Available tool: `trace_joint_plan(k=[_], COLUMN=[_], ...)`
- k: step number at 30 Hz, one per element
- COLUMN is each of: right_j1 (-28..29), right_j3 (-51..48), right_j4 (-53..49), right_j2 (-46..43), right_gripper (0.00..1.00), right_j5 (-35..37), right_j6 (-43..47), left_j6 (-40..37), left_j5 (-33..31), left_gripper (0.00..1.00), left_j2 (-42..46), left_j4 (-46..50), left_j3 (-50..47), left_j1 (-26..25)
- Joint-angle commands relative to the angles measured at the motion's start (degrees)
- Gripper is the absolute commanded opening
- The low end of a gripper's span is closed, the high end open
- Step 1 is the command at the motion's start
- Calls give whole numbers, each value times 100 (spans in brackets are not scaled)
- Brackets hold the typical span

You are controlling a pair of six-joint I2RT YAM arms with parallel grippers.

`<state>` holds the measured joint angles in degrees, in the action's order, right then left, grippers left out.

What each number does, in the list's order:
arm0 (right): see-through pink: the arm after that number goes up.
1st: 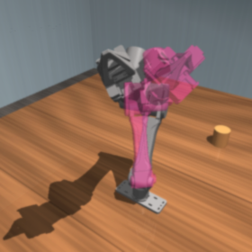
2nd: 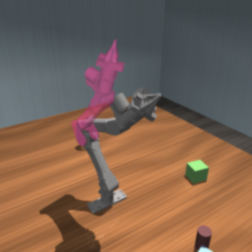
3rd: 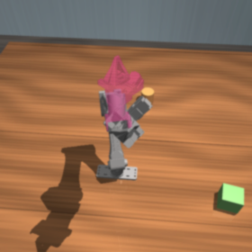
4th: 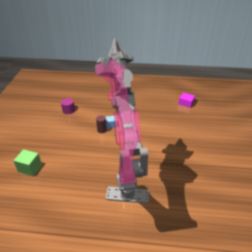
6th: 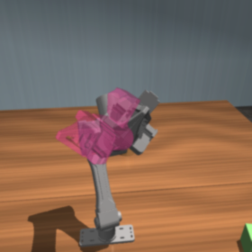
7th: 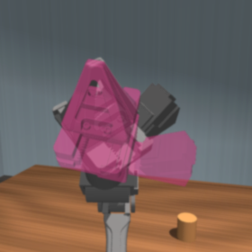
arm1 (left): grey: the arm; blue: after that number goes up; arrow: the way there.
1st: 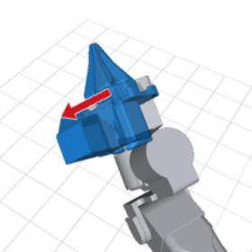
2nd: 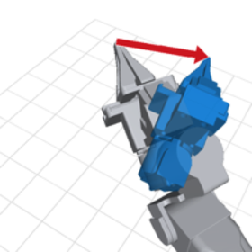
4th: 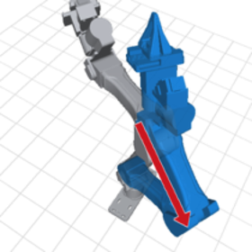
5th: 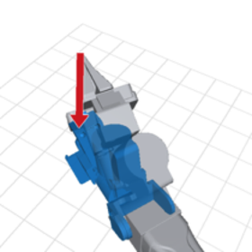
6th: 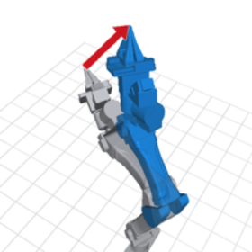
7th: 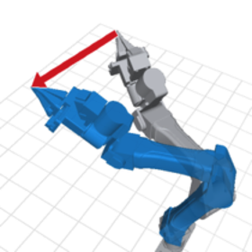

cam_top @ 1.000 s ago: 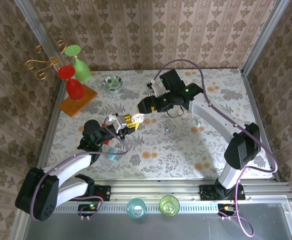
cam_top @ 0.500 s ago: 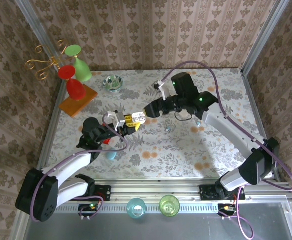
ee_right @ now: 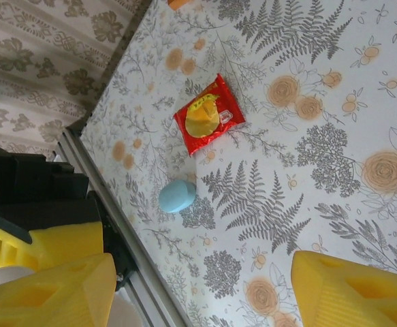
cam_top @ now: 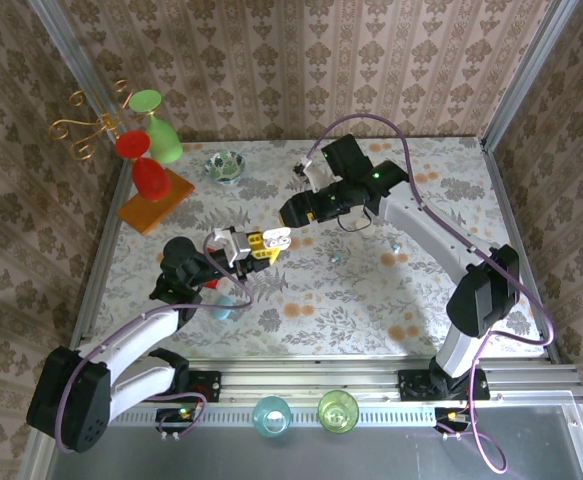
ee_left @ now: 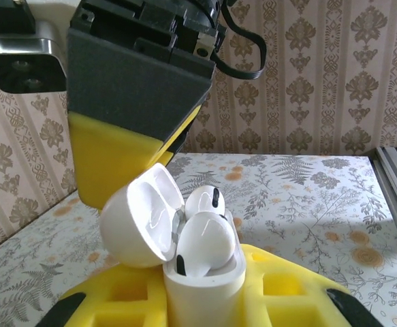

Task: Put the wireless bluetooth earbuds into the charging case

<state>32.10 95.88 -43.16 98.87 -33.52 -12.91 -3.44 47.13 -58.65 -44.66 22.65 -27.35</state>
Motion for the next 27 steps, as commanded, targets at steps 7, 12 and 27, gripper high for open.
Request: trace_joint_plan(k=[7, 12, 27], right_j1=[164, 154, 193], right_j3=[-276, -682, -2268], right_j4=[-578, 94, 2277], right_j2=[-566, -1041, -1752], right_gripper=[72, 72, 53], right_j5=[-515, -287, -1327], right_j6=[1140, 1231, 2543], left_j6=[609, 926, 1812], left_j5=[-526, -245, 1287], left_gripper=[2, 2, 3], left_j2=[-5, -70, -524], left_j4=[37, 88, -471], left_j3=[221, 356, 669], left_j1=[81, 81, 155])
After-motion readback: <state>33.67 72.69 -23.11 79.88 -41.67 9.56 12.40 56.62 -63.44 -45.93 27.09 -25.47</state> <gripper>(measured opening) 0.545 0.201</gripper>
